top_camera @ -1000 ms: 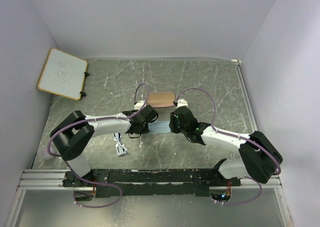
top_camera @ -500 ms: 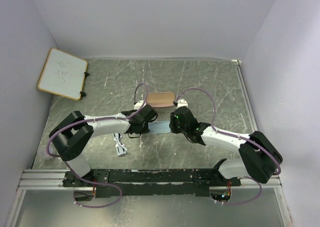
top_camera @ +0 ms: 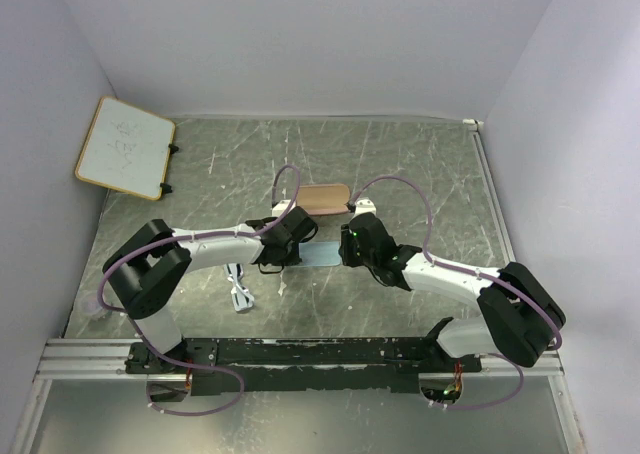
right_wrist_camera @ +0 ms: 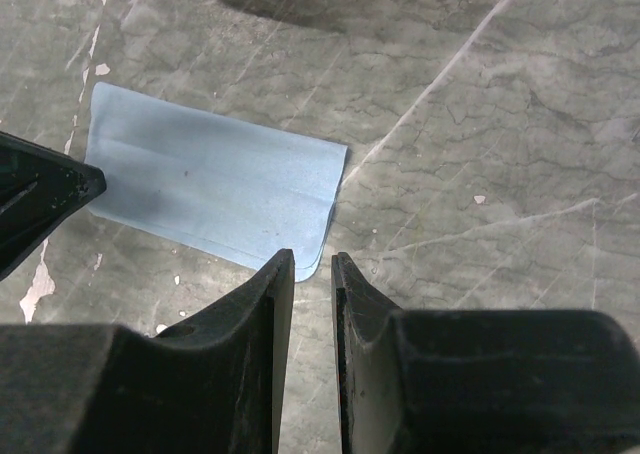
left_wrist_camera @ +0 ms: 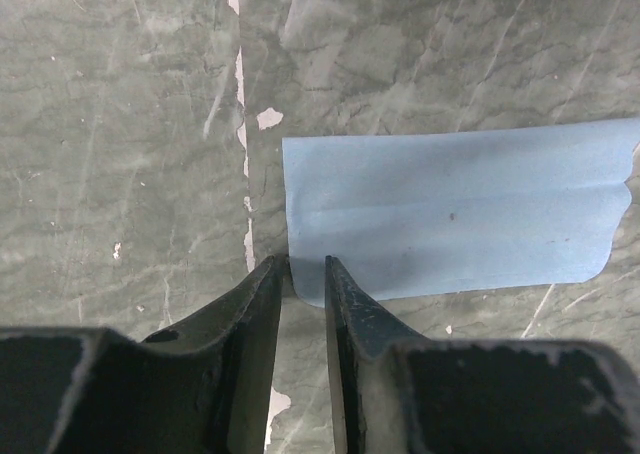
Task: Organize the sunglasses
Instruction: Adjust the glasses cleaning cloth at the center of the board.
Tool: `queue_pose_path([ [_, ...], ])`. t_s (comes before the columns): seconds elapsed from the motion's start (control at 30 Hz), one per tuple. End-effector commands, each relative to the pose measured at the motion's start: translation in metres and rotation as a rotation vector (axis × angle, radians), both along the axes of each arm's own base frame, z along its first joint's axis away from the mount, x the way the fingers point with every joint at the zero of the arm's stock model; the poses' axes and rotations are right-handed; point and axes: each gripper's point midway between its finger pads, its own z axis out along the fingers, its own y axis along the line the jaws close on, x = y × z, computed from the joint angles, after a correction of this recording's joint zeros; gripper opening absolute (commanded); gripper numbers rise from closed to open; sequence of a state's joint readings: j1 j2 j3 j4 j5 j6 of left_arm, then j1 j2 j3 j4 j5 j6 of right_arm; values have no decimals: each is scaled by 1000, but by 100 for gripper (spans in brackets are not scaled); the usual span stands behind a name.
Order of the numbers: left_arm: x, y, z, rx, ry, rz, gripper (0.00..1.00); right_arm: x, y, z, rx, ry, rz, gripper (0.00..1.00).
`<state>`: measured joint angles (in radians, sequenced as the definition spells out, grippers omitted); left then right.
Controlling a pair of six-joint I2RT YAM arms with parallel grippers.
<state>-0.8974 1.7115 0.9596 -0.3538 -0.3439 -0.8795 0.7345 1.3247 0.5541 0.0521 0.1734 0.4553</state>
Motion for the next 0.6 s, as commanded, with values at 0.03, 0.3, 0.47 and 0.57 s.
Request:
queue_pose_path([
  [0.03,-5,-5,-9,1,53,-21,33,4,-4,6,14,-27,-28,22],
  [0.3,-7,-6,-12,17,67,-35,28,5,-5,6,14,-28,-32,22],
  [0.47,-9,-10,-13,20,74,-47,30,5,-5,6,14,-28,-36,22],
  [0.57,-8,-13,-12,17,74,-54,27,4,-7,5,13,-28,-39,22],
])
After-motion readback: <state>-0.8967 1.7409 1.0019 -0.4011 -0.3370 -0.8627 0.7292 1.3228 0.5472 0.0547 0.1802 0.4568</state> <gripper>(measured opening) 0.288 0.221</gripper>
